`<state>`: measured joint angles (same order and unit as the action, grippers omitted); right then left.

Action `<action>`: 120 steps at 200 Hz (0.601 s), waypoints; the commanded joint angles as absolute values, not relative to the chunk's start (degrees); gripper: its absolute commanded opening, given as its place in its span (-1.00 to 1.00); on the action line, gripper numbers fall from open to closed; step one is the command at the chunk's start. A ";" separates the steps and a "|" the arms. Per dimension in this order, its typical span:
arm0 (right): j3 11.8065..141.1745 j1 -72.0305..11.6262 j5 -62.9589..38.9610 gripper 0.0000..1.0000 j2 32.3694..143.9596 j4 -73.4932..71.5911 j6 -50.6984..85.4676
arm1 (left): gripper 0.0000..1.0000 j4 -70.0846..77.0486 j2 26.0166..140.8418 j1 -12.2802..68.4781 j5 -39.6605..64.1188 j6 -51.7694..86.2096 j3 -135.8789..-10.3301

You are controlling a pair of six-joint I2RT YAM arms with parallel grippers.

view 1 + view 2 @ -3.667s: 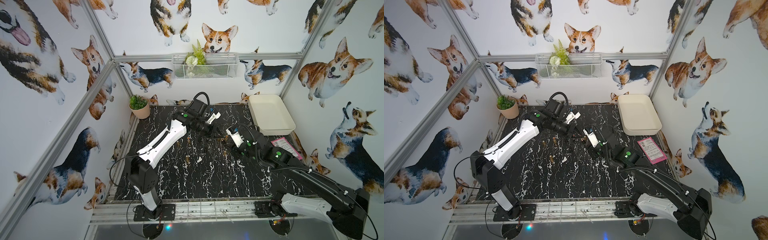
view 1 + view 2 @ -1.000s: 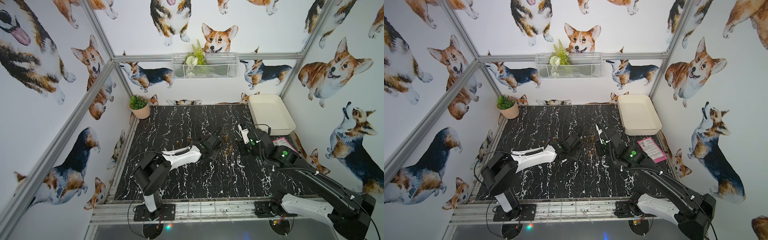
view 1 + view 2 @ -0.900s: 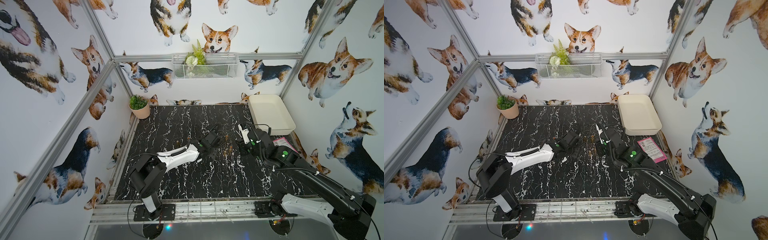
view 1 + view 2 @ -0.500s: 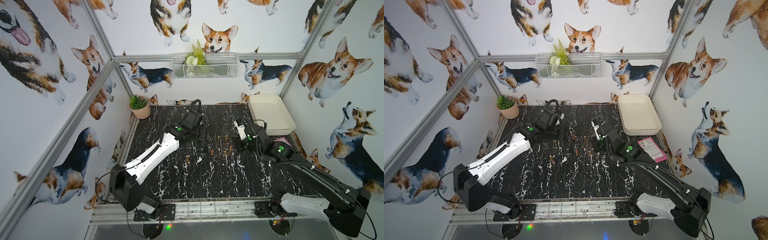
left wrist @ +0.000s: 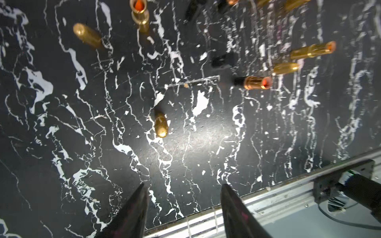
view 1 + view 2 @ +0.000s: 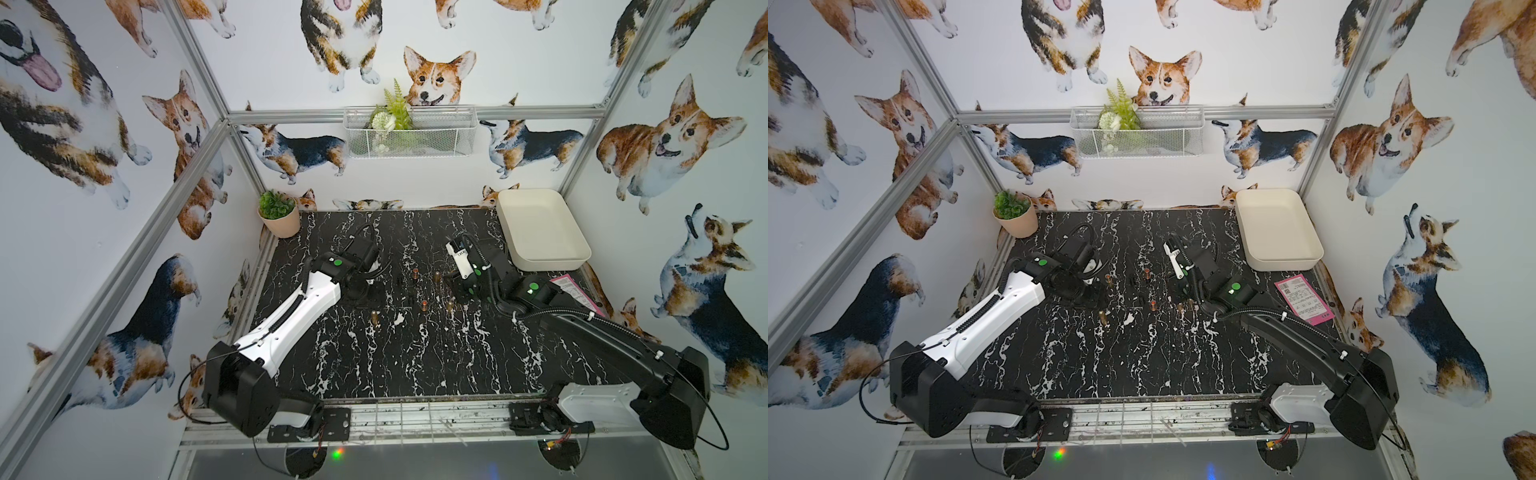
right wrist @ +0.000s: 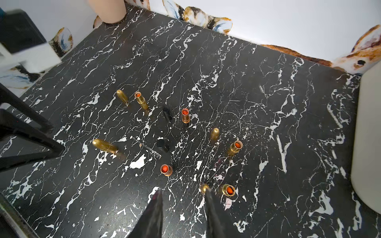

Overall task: Open the lipstick cap
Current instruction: Pick up the lipstick at the center of the board.

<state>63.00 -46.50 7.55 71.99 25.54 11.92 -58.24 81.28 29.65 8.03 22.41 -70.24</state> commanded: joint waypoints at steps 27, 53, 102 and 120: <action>64.03 -46.60 7.77 -0.27 72.35 23.64 11.71 | 0.00 -53.48 85.69 27.45 11.41 19.72 -67.07; 63.72 -46.58 8.08 -0.28 72.31 23.73 11.70 | -0.04 -52.02 88.07 27.32 10.87 19.51 -66.36; 63.54 -46.58 8.25 -0.28 72.16 23.93 11.23 | -0.07 -50.87 90.33 27.25 9.70 19.48 -66.00; 63.50 -46.58 8.24 -0.29 72.12 23.99 11.01 | -0.08 -51.15 90.84 27.25 9.16 19.35 -66.10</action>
